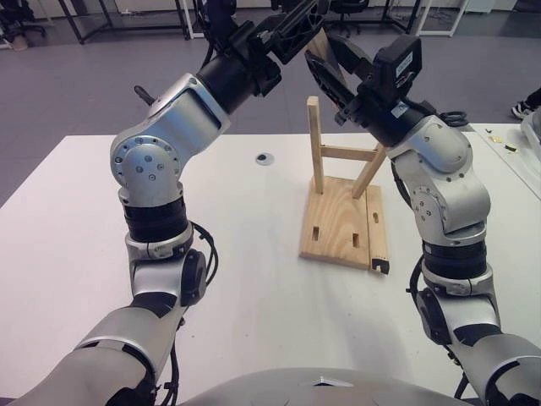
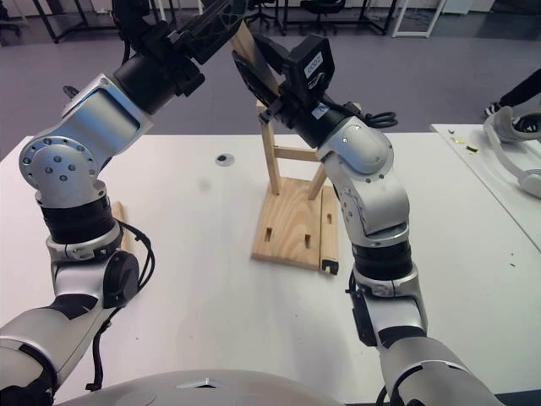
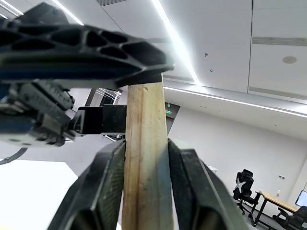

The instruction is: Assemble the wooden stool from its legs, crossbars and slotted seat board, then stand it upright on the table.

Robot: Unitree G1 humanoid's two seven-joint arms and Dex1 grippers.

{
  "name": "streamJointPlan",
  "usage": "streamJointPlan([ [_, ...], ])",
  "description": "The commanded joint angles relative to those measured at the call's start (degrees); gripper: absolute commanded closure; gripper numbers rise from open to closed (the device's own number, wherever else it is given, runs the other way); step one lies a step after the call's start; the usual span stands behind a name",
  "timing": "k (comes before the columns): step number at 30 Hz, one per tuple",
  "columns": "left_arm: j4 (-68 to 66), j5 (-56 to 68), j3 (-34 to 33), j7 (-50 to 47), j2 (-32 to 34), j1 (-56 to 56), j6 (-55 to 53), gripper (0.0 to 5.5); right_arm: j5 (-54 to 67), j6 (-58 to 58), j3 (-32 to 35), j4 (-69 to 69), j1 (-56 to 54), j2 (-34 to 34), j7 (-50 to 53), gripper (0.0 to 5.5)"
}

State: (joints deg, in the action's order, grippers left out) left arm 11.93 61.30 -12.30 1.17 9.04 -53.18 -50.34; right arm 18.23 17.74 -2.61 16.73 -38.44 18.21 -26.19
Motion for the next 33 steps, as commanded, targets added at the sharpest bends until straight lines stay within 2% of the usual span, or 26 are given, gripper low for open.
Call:
streamJointPlan([
  [1,1.6,2.0,-2.1,-3.2,-1.9,1.4,1.5,1.94,0.4,-0.4,0.4,0.0,-0.2,-0.3,-0.8,4.18],
  [7,3.6,4.4,-2.3,-6.4,-3.3,4.4,1.2,2.92,0.7,0.0,0.4,-0.3,0.1,-1.5,-0.8,4.18],
  [15,3.1,5.5,-1.8,-6.4,-2.7,4.4,1.1,4.36,1.4,1.3,-1.1,0.7,1.5,-2.1,-2.2,4.18],
  [20,3.4,6.2,-1.7,-6.1,-2.4,5.0,1.0,5.05,1.8,1.9,-1.4,0.8,2.2,-1.5,-3.5,4.18],
  [28,8.5,10.6,-1.0,-7.8,-0.1,11.1,-1.8,5.09,4.2,3.6,-0.1,-1.8,0.6,-3.4,-3.3,4.18],
  [33,7.7,12.7,-1.9,-9.3,1.7,10.2,-1.6,5.09,11.4,10.9,5.7,-2.0,0.0,-7.4,2.5,4.18],
])
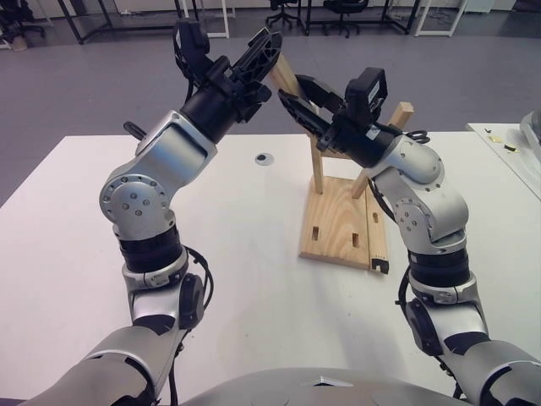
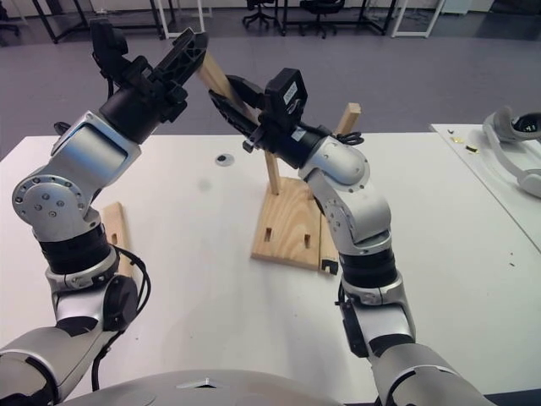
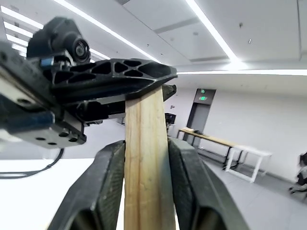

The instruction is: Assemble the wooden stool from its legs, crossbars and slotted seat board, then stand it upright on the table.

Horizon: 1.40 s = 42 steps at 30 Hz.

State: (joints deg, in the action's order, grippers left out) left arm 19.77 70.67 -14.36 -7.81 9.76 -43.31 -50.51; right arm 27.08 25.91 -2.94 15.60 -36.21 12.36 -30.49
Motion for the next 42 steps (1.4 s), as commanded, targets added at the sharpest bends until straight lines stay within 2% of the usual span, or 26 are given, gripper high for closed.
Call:
streamJointPlan([
  [1,-0.4,3.6,0.2,-0.4,1.2,0.2,-1.4,5.09,2.6,3.1,6.4,-0.6,-2.0,-1.6,7.3,4.18],
  [2,-0.6,3.7,0.3,-0.6,1.5,0.1,-1.4,5.09,2.6,3.4,6.6,-0.4,-1.9,-1.7,7.6,4.18],
  [3,-0.9,3.8,0.3,-0.7,1.7,0.1,-1.4,5.09,2.8,3.6,6.9,-0.2,-1.8,-1.8,7.8,3.81],
  [7,-1.9,3.4,-0.5,-2.0,3.0,2.2,-1.3,5.09,4.6,4.9,7.2,1.1,-0.8,-2.2,7.6,2.97],
  [10,-0.4,4.1,-3.9,-3.5,6.6,7.5,-1.5,5.09,7.3,8.1,8.8,1.4,0.9,-1.7,8.5,2.32],
  [13,0.6,5.6,-7.9,-4.3,10.7,13.5,-1.7,5.09,11.0,11.6,11.4,3.1,4.1,0.0,8.4,1.94],
  [20,-2.3,4.7,-8.8,-3.9,12.7,15.7,-0.6,5.09,15.0,14.4,13.8,8.3,10.9,1.9,10.2,1.94],
  [23,-0.4,-5.2,-8.0,-1.5,19.9,22.1,-0.6,5.09,15.4,14.7,16.2,11.6,14.7,2.4,13.1,1.94],
  [26,4.0,-17.7,-3.7,-1.5,25.8,28.8,0.3,5.09,15.9,14.5,18.4,20.2,26.1,-1.1,20.2,1.94],
  [28,8.5,-23.8,-1.7,-4.4,24.5,35.1,0.7,5.09,14.5,12.7,16.2,25.3,34.5,-6.3,25.8,1.94],
  [30,13.6,-26.0,-2.7,-8.8,20.9,42.0,-1.3,5.09,13.4,11.2,13.9,28.0,38.9,-9.6,29.2,1.94],
  [34,22.0,-29.1,-4.9,-13.7,17.5,49.3,-4.3,5.09,11.9,9.6,12.0,29.6,42.0,-11.5,32.3,1.94],
  [42,20.2,-34.4,-4.3,-11.7,15.6,44.8,-3.3,5.09,12.0,8.5,11.0,29.8,42.7,-11.1,34.2,1.94],
])
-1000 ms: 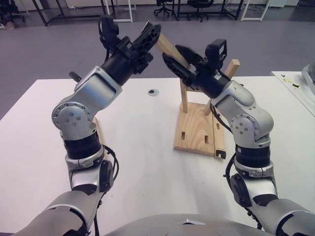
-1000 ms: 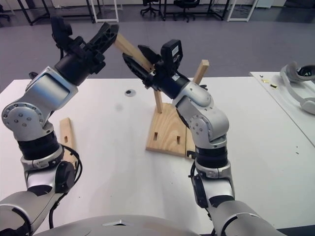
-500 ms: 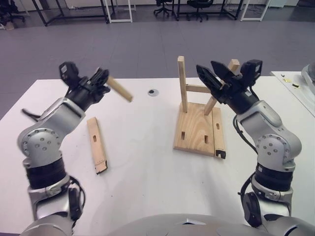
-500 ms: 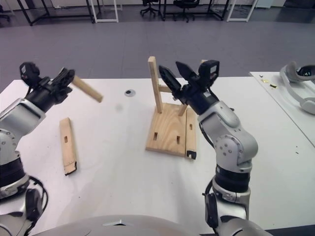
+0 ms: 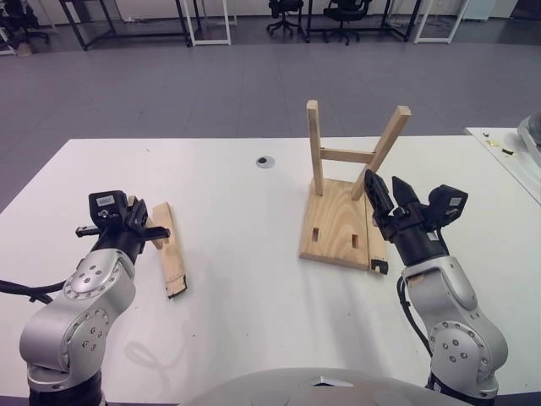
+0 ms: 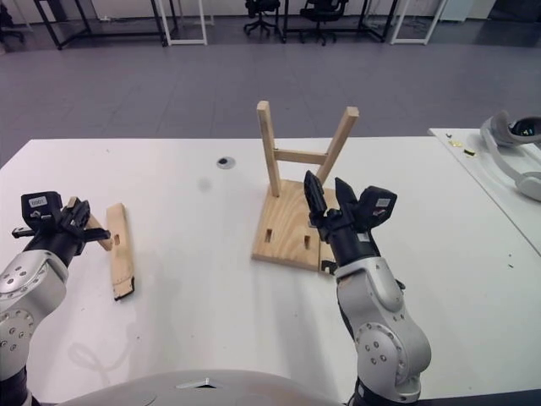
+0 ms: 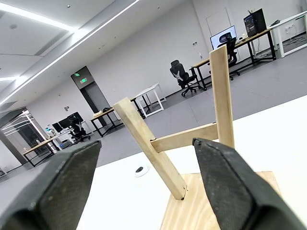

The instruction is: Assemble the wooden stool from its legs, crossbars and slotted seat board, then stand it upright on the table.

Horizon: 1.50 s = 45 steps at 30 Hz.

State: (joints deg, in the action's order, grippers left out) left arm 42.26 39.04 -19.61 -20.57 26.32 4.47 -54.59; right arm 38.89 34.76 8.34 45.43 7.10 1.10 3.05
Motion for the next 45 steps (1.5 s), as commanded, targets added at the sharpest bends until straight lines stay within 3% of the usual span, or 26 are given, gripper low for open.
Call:
streamJointPlan([
  [1,-2.7,-3.5,1.4,1.4,-1.3,-3.3,1.0,5.09,0.4,-0.3,-0.3,-0.2,-1.1,0.3,0.7,1.94],
  [18,-6.0,-16.6,3.9,3.8,-14.3,6.3,12.5,5.09,8.1,3.7,4.8,-7.5,-13.3,9.7,-1.5,1.94],
  [34,-9.5,-22.8,3.0,11.5,-11.2,-1.2,16.4,5.09,8.3,2.7,2.1,-7.7,-12.7,9.0,-1.3,1.94],
  [45,-7.0,-21.1,0.7,10.0,-16.4,-1.4,10.3,5.09,8.3,2.3,2.1,-8.0,-13.0,9.3,-0.7,1.94],
])
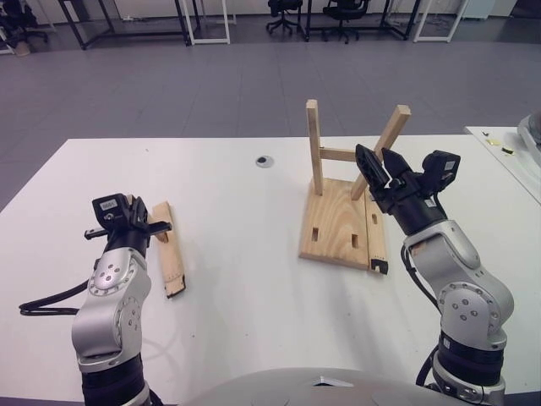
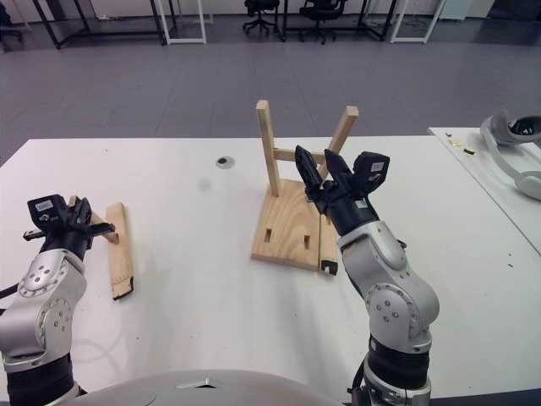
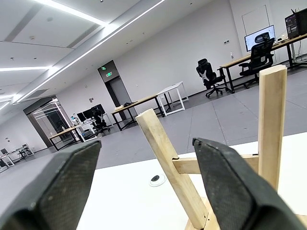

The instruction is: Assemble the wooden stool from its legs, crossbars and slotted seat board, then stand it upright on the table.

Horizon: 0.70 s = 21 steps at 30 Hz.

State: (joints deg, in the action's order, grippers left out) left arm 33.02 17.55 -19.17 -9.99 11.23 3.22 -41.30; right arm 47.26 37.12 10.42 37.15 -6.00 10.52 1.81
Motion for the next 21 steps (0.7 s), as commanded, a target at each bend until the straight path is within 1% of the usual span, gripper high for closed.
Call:
streamJointPlan([
  [1,3.0,0.5,0.4,-0.8,-1.7,-0.4,-3.7,5.09,-0.1,0.0,0.0,0.4,0.2,-0.1,0.6,1.94],
  [6,4.1,-0.6,0.7,-0.9,-3.1,0.4,-5.4,5.09,0.1,0.2,0.1,0.3,0.0,0.1,0.7,1.94],
  [13,3.7,-2.7,-0.3,-1.7,-3.6,1.7,-3.0,5.09,0.3,0.3,0.3,0.1,-0.6,0.4,0.5,1.94],
  [18,5.7,-3.0,0.1,-2.8,-6.6,2.4,-3.5,5.09,0.8,0.5,0.2,0.2,-1.0,0.2,0.8,1.94],
  [21,5.5,-2.6,0.3,-2.5,-7.4,1.8,-4.0,5.09,0.9,0.6,0.1,0.1,-1.2,0.3,0.8,1.94],
])
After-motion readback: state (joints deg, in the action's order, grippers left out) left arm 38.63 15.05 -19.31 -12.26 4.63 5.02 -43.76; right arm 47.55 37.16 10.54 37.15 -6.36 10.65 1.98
